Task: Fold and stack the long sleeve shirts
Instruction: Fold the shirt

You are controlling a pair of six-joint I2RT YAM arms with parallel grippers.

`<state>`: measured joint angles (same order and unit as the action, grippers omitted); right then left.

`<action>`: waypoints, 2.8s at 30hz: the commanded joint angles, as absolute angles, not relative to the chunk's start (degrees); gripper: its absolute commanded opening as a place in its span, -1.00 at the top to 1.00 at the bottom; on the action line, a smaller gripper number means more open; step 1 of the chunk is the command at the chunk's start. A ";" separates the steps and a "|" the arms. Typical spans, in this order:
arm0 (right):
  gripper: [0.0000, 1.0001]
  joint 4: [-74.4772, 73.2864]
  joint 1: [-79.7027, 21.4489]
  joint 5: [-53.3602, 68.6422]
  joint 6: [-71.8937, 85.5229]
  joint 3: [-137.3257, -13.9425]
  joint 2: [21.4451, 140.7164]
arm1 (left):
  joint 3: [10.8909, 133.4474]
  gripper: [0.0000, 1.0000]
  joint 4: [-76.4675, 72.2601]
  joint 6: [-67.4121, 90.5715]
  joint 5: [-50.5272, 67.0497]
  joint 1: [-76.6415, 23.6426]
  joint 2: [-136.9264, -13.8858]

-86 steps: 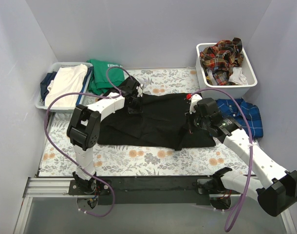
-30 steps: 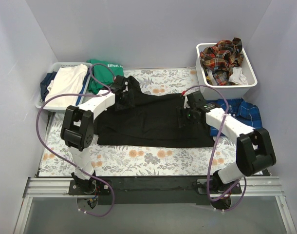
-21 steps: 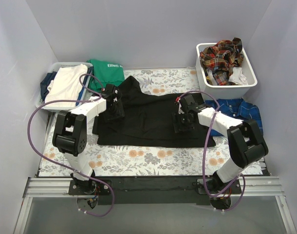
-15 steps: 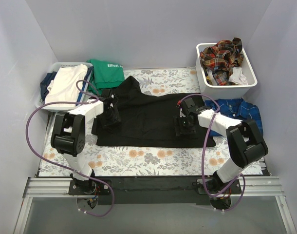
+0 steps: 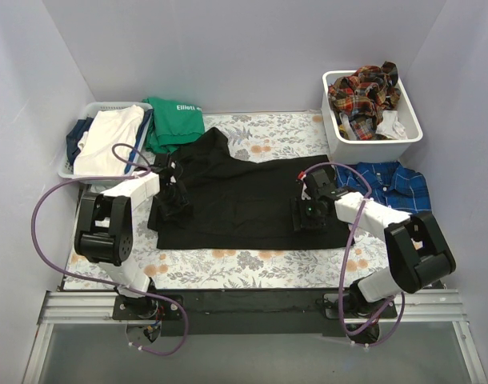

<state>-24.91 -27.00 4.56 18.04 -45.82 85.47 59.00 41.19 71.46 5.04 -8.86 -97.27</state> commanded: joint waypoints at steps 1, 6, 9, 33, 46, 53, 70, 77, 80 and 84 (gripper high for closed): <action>-0.30 -38.31 -27.24 6.50 19.59 -39.20 84.30 | 54.50 -0.02 46.84 71.19 3.07 -7.30 -94.75; -0.30 -42.36 -28.56 13.08 22.85 -40.87 81.04 | 51.42 -0.03 48.51 71.72 4.48 -6.86 -90.62; -0.28 -43.68 -29.79 14.76 24.34 -39.03 79.64 | 50.63 -0.03 49.92 71.89 4.48 -6.77 -88.78; -0.38 -51.77 -29.01 -1.24 23.20 -72.76 79.00 | 85.40 -0.22 45.01 61.89 14.23 -6.67 -96.81; -0.40 -49.48 -21.89 2.64 20.83 -79.72 88.77 | 112.92 -0.27 45.26 58.45 13.97 -15.82 -124.96; -0.41 -48.16 -19.87 3.60 21.18 -77.08 88.51 | 115.85 -0.29 44.39 58.10 17.31 -16.70 -126.92; -0.40 -46.15 -18.20 3.78 20.30 -76.38 92.19 | 121.37 -0.12 48.25 58.80 16.26 -17.93 -136.23; -0.40 -44.21 -13.81 2.46 20.48 -78.13 98.07 | 124.19 1.00 49.57 60.47 9.94 -17.23 -136.94; -0.40 -44.21 -12.22 2.20 19.87 -80.23 101.58 | 119.02 1.00 47.56 61.17 7.74 -15.12 -133.34; -0.40 -44.65 -12.04 0.36 19.43 -83.05 105.99 | 112.69 1.00 45.36 61.52 5.63 -10.13 -128.42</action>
<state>-45.25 -12.27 2.48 20.60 -78.67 103.00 116.75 46.89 60.80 10.26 -15.73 -136.62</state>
